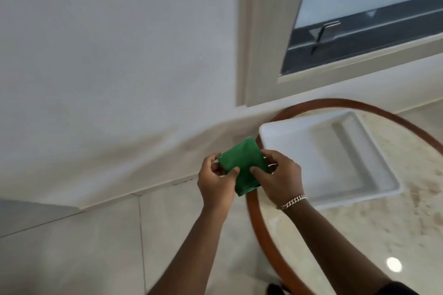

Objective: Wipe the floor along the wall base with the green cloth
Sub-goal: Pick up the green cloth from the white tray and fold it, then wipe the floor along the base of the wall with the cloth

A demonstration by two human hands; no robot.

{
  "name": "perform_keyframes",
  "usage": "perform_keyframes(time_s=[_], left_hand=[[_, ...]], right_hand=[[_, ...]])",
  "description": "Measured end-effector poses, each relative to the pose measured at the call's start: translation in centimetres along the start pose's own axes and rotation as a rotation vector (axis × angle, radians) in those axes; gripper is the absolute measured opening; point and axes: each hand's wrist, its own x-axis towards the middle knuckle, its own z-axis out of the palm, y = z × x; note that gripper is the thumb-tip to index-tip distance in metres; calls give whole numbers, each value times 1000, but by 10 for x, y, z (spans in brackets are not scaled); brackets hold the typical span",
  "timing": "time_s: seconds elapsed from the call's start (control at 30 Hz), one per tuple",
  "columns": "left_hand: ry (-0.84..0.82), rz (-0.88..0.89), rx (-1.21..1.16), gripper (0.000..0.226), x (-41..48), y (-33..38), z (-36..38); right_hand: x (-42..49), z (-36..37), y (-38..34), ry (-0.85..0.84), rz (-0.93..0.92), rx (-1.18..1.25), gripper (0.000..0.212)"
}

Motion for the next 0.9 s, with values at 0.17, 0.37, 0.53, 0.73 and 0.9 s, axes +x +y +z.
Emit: perform_keyframes(time_s=[0.17,0.37,0.53,0.73,0.9], left_hand=[[-36,-63,38,42,53,-70,-95],[-158,-224,106,42,149,-199,-173],[-150,-250,98,48,226,-318,-185],[-255,-121,148,59,324,-443,-169],[-337,95,324,62,374,-508,-176]], right_hand=[[-38,122,-4,-28,59,-23,38],[-50,285,53,-66,238,130,43],[-30,410,140,-17,155,104,39],[38,522,237,23,79,115,36],[81,579,288,88,27,86,34]])
